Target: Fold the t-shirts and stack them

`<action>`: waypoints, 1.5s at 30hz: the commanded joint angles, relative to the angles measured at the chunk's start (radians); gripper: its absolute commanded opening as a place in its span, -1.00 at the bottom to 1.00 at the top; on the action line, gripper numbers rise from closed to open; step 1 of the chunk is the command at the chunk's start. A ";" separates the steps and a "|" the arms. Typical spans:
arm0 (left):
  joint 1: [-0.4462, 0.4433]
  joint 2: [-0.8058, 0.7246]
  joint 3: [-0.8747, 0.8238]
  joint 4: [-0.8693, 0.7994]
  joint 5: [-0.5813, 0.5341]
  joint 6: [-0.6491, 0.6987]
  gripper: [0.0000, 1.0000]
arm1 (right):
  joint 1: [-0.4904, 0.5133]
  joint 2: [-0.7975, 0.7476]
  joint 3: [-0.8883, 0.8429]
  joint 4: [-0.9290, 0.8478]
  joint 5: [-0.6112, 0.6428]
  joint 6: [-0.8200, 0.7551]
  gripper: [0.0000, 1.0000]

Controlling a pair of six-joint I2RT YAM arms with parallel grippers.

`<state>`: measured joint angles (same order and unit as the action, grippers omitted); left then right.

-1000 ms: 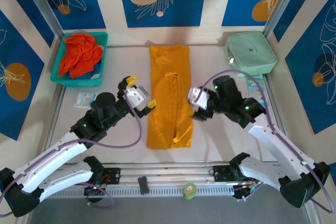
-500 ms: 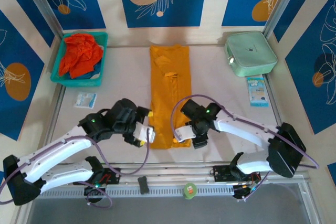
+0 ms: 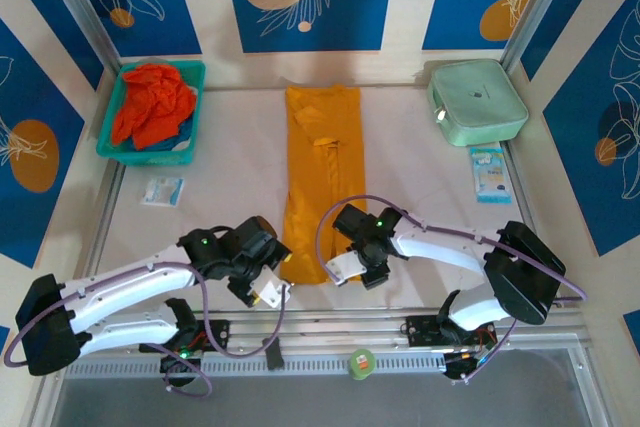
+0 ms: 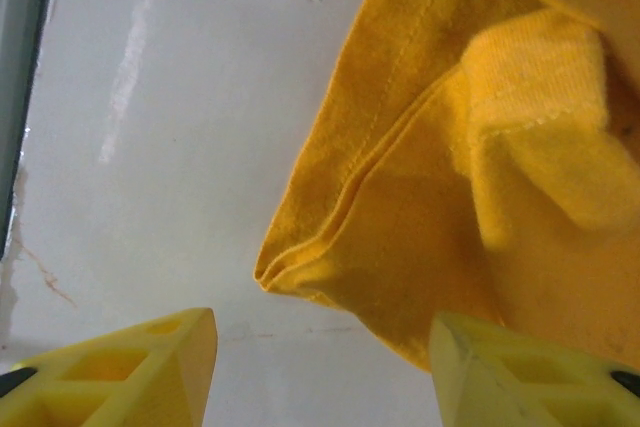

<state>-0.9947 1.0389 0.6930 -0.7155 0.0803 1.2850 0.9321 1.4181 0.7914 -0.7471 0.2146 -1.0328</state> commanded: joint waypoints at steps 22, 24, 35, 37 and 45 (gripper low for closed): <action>-0.025 0.286 -0.032 0.208 0.030 0.083 0.39 | 0.043 0.087 -0.041 0.088 0.057 0.062 -0.33; -0.024 0.311 -0.029 0.220 0.014 0.089 0.31 | 0.042 0.080 -0.043 0.085 0.055 0.065 -0.39; 0.007 0.392 -0.044 0.338 -0.052 0.117 0.24 | 0.047 0.071 -0.043 0.070 0.051 0.089 -0.50; 0.019 0.395 -0.041 0.339 -0.056 0.122 0.22 | 0.048 0.069 -0.044 0.068 0.050 0.091 -0.51; 0.041 0.489 -0.005 0.364 -0.064 0.133 -0.11 | 0.051 0.079 -0.035 0.058 0.039 0.106 -0.56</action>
<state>-0.9787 1.4395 0.6865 -0.4927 0.0975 1.3792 0.9798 1.4944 0.7689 -0.6727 0.2657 -0.9417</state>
